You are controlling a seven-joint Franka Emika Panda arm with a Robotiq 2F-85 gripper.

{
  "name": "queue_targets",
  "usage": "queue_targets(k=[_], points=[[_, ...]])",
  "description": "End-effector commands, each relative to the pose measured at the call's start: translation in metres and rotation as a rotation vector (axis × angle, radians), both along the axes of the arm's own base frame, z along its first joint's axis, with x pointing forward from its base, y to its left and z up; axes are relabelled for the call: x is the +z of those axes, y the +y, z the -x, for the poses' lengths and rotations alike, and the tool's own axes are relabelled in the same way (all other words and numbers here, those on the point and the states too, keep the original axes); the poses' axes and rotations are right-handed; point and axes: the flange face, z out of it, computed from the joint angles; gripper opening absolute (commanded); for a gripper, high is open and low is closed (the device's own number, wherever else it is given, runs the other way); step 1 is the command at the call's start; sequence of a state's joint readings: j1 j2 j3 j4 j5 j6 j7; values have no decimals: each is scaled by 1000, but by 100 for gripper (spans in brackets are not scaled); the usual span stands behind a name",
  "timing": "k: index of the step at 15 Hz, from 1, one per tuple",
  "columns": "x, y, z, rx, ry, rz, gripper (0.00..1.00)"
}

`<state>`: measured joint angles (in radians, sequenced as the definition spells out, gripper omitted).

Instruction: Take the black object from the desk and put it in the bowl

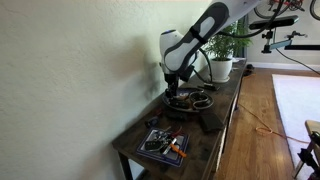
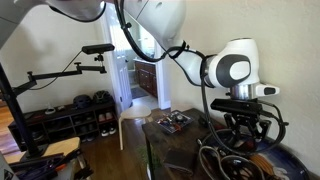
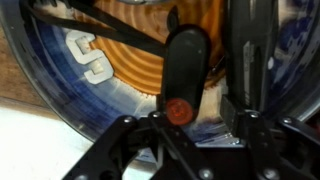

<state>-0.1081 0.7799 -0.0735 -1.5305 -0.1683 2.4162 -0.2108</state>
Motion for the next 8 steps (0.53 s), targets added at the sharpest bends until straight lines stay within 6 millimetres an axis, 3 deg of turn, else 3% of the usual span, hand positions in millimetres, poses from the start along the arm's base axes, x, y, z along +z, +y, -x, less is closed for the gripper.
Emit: queue_targets(k=[1, 3, 8], points=[[14, 8, 12, -25, 13, -8, 89], [22, 12, 18, -29, 14, -9, 99], [43, 25, 38, -62, 23, -30, 100]])
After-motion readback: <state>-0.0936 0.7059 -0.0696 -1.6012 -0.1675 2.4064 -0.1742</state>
